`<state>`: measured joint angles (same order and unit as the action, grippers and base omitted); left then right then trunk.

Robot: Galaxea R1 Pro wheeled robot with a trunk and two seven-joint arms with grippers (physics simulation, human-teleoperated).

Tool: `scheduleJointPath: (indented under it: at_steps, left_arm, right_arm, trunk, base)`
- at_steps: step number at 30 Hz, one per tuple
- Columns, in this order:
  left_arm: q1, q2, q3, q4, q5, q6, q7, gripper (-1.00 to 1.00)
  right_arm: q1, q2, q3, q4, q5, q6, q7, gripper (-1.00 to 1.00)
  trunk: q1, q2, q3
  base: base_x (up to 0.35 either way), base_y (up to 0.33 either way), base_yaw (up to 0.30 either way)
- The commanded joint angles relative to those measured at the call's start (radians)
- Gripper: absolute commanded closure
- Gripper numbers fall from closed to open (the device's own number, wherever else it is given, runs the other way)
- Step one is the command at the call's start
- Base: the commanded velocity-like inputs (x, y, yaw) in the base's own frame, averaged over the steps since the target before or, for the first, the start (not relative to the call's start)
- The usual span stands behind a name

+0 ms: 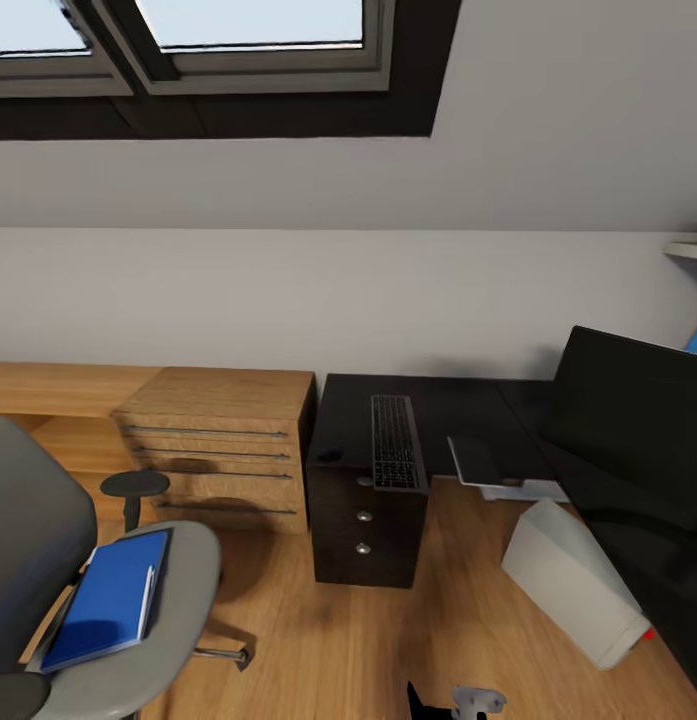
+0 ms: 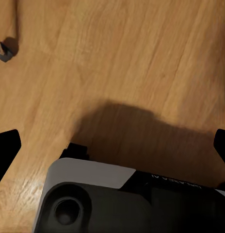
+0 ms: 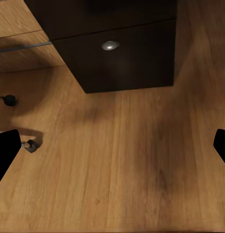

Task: In the bedroom, organize the workspace by keeping the computer under the desk, ensuring the monitor is on the desk, placing the keyboard on the desk next to the monitor, placing the mouse on the desk next to the keyboard, moving the folder from the swivel chair onto the desk next to the mouse, stacking the notebook on top of the folder with the pen on top of the notebook, and positioning the swivel chair next to the desk.

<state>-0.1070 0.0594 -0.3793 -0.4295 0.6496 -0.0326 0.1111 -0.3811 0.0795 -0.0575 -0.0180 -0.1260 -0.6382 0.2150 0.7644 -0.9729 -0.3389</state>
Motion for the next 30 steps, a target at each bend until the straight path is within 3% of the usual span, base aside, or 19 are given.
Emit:
scheduleJointPath:
  at_steps: [1,15,30]
  left_arm:
    - [0.000,0.001,-0.008,-0.002,0.008,-0.003,0.007,-1.00]
    - [0.000,0.000,-0.004,-0.001,0.008,0.000,0.006,-1.00]
    - [0.000,0.001,-0.004,0.000,0.009,-0.003,0.006,-1.00]
  right_arm:
    - [-0.001,0.000,-0.005,0.001,-0.009,-0.001,0.010,-1.00]
    - [-0.001,0.000,-0.005,0.001,-0.009,-0.001,0.011,-1.00]
    - [-0.001,0.002,-0.005,0.003,-0.010,-0.001,0.011,-1.00]
  trunk:
    - [0.000,-0.001,-0.001]
    - [0.000,-0.001,-0.002]
    - [0.000,-0.001,-0.007]
  base:
    - [-0.156,-0.205,-0.192]
    - [-0.161,-0.240,-0.207]
    - [-0.019,-0.025,-0.022]
